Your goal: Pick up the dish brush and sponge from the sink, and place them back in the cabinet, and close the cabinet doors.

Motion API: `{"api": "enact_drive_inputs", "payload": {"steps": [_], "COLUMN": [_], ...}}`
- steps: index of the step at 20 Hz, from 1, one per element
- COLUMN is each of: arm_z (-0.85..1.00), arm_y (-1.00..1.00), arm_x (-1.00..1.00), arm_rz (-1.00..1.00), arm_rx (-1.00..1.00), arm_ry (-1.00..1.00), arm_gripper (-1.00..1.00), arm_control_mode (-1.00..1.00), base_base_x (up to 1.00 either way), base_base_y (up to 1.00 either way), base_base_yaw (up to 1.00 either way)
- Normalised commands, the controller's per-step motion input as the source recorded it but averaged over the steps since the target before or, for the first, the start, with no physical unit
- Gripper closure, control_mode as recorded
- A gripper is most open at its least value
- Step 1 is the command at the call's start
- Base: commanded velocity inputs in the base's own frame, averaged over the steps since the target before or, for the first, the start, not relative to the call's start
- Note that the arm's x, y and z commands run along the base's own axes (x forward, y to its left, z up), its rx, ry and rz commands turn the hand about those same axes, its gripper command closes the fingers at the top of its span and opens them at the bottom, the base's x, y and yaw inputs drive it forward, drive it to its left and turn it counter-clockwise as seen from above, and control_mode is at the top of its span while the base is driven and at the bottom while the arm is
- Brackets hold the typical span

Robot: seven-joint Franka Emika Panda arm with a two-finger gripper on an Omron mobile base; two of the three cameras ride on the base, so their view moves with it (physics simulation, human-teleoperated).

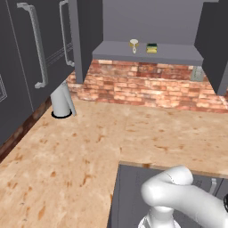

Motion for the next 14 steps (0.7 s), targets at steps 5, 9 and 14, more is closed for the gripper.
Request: {"api": "enact_drive_inputs", "payload": {"steps": [5,9,14], "arm_z": [0.0,0.0,0.0], "arm_y": [0.02,0.08,0.17], "arm_x": [0.18,0.21,0.14], "arm_rz": [0.04,0.03,0.02], "arm_rx": [0.0,0.0,0.03], "arm_ry": [-0.04,-0.02,0.0], "arm_gripper": [-1.0,-1.0,-1.0], "arm_control_mode": [-1.0,-1.0,-1.0], "base_base_x": [0.0,0.0,0.0], "base_base_y": [0.0,0.0,0.0], "base_base_yaw": [0.0,0.0,0.0]}}
